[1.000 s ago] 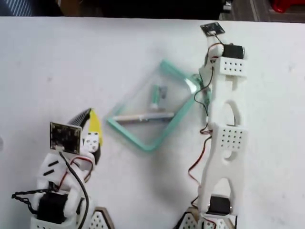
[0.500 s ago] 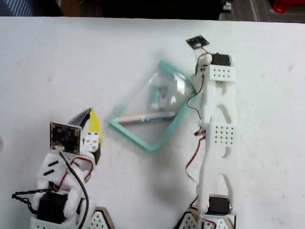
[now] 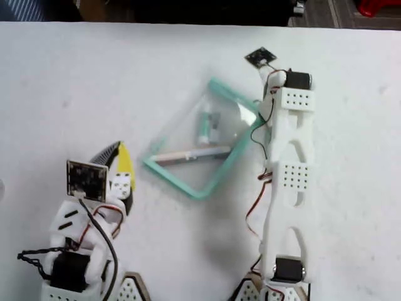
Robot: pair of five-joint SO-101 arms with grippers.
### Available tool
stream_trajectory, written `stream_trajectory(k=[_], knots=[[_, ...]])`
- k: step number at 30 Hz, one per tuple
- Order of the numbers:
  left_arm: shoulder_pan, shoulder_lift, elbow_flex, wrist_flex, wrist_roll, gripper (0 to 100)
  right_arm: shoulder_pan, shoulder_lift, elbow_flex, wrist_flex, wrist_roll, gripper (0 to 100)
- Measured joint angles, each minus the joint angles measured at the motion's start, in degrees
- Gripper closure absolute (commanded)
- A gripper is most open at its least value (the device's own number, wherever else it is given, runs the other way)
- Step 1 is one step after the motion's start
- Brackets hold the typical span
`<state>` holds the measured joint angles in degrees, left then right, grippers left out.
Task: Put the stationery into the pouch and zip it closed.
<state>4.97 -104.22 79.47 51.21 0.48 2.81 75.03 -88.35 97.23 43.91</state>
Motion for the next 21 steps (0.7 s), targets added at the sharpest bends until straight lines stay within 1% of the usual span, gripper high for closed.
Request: stream_trajectory(k=[6, 9, 14, 21], knots=[[0.0, 0.5, 0.1, -0.4, 0.0, 98, 2.4, -0.6, 0.4, 0.1, 5.8, 98.1], [0.0, 0.5, 0.1, -0.4, 0.0, 98, 2.7, -4.2, 6.0, 0.1, 9.1, 98.1], [0.0, 0.5, 0.1, -0.4, 0.0, 98, 3.1, -15.3, 24.7, 0.1, 17.0, 98.1], [0.0, 0.5, 0.1, -0.4, 0.0, 98, 3.4, -40.0, 58.7, 0.1, 33.1, 98.1]])
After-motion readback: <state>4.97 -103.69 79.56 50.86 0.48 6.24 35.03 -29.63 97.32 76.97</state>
